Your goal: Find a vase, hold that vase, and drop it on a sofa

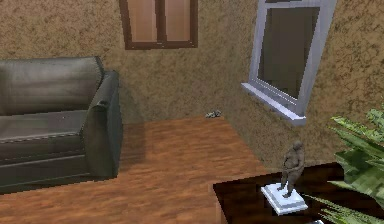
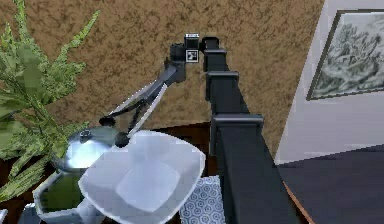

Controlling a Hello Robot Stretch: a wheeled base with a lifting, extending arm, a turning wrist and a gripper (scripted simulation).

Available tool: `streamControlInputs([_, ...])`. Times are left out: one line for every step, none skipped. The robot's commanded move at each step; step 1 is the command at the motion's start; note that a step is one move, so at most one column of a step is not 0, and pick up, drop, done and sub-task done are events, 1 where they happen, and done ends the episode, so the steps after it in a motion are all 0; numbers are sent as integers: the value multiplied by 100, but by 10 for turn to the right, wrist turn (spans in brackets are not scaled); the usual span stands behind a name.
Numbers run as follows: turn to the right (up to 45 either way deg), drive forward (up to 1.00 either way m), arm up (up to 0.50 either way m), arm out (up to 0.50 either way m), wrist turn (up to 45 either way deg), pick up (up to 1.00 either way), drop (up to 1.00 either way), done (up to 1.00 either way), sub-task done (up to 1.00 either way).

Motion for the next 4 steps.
streamControlInputs([0,0,0,-42,0,0,0,0,0])
streamControlInputs([-450,0,0,0,0,0,0,0,0])
streamControlInputs([-450,0,0,0,0,0,0,0,0])
streamControlInputs([-150,0,0,0,0,0,0,0,0])
